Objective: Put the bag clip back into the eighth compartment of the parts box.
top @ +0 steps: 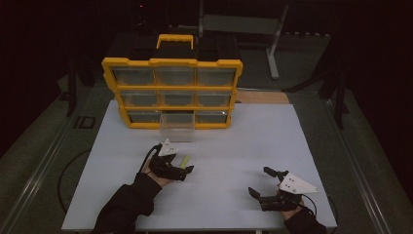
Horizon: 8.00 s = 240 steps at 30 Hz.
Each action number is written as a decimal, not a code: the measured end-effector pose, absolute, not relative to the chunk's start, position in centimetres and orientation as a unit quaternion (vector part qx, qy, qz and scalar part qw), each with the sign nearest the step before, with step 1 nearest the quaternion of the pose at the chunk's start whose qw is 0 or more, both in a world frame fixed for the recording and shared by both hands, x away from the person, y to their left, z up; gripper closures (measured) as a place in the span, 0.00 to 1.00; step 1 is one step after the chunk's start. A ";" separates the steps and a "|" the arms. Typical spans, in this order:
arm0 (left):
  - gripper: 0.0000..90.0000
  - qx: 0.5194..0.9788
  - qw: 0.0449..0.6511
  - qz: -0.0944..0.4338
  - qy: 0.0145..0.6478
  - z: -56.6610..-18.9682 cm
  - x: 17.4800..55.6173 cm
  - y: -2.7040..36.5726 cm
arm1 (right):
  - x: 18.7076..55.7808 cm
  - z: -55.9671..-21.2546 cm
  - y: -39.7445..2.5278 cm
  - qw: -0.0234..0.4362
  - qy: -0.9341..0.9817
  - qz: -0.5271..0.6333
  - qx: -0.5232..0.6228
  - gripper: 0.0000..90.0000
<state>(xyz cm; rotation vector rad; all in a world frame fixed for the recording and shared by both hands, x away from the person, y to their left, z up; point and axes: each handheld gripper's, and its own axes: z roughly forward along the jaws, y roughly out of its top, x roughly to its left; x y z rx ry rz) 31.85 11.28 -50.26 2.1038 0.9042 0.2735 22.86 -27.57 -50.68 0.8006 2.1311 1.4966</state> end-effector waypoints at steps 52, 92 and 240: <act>0.88 0.856 0.284 0.094 0.422 -51.2 33.6 9.3 | 22.8 -50.7 -27.5 0.207 0.766 0.536 0.288 0.11; 0.88 0.891 0.281 0.066 0.351 -46.9 31.9 11.6 | 22.9 -50.7 -27.5 0.208 0.766 0.536 0.287 0.11; 0.79 0.890 0.330 0.093 0.302 -41.5 44.9 13.5 | 23.0 -50.8 -27.7 0.207 0.764 0.538 0.291 0.11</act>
